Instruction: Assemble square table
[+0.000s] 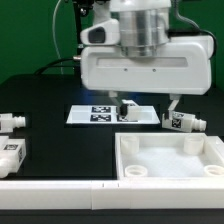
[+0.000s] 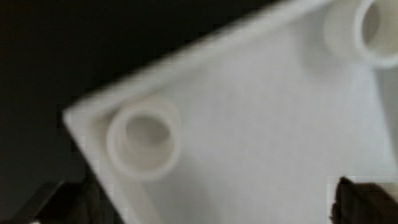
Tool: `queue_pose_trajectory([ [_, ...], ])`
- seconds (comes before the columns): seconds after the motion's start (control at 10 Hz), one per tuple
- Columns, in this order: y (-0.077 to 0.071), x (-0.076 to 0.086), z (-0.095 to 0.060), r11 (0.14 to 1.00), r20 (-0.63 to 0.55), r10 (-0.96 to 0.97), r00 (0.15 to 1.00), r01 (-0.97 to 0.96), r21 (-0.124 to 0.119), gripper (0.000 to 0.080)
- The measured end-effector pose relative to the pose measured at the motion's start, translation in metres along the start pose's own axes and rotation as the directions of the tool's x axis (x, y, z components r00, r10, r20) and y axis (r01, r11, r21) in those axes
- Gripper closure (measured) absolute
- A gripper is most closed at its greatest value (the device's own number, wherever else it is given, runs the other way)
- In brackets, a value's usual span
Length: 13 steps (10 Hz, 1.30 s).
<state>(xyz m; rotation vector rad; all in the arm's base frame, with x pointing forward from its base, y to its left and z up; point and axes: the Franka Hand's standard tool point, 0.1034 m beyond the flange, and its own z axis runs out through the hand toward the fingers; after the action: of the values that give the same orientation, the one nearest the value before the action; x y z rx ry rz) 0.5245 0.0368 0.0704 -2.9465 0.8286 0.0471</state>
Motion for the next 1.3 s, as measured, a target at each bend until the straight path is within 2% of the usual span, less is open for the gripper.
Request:
queue_pose_trajectory([
  [0.1, -0.007, -0.012, 0.002, 0.993, 0.01, 0.115, 0.993, -0.115, -0.005, 0.0151],
  [0.5, -0.01, -0.013, 0.002, 0.99, 0.015, 0.139, 0.99, -0.139, -0.002, 0.0151],
  [0.6, -0.01, -0.016, 0.003, 0.964, 0.021, 0.267, 0.964, -0.267, 0.003, 0.0151],
  [0.7, -0.007, -0.025, 0.004, 0.901, 0.029, 0.433, 0.901, -0.433, -0.007, 0.0151],
  [0.8, -0.007, -0.036, 0.005, 0.801, 0.032, 0.599, 0.8, -0.599, -0.02, 0.0151],
  [0.9, -0.011, -0.052, 0.008, 0.693, 0.036, 0.721, 0.692, -0.72, -0.034, 0.0151],
  [1.0, -0.014, -0.061, 0.011, 0.622, 0.039, 0.783, 0.62, -0.782, -0.042, 0.0151],
  [1.3, -0.02, -0.066, 0.013, 0.476, 0.059, 0.879, 0.473, -0.878, -0.048, 0.0151],
])
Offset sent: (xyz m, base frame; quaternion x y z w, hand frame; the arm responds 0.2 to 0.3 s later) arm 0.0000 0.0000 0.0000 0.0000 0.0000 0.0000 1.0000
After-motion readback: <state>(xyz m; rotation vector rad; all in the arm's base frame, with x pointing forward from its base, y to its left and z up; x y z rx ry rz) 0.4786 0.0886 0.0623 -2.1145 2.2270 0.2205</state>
